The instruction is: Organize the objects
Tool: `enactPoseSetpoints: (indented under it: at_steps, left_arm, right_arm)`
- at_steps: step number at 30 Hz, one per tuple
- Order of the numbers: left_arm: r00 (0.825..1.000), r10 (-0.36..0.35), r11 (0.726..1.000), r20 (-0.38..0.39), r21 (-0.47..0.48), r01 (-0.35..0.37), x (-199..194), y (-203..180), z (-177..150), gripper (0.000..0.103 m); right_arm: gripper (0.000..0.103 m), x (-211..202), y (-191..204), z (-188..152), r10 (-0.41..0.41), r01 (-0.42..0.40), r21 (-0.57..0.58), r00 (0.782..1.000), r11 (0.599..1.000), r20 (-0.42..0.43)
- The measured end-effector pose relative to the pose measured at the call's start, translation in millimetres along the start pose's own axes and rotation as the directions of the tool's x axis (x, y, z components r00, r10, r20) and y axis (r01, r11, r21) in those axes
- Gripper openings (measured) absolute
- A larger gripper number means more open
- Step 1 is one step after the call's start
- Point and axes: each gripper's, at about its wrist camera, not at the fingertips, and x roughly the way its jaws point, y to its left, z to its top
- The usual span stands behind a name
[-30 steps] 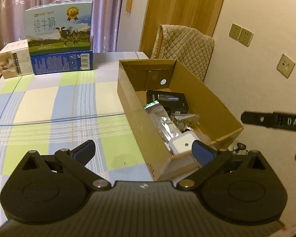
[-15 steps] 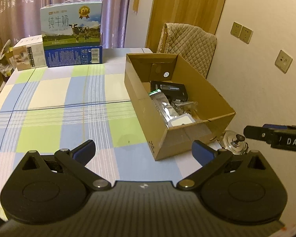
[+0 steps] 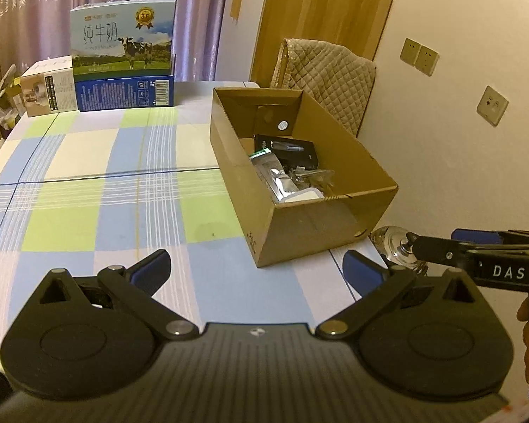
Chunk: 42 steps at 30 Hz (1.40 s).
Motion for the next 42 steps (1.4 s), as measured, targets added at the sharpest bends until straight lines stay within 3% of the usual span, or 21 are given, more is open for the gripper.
enactPoseSetpoints:
  at_steps: [17,42]
  left_arm:
    - [0.998,0.068,0.997,-0.01,-0.027,-0.069,5,1,-7,0.102]
    - [0.998,0.065,0.997,-0.022,-0.047,-0.066,10,0,-6,0.102]
  right_arm:
    - [0.069,3,0,-4,0.007,-0.007,0.008,1.0,1.0,-0.013]
    - [0.069,5,-2,2,0.002,-0.002,0.011,1.0,1.0,-0.014]
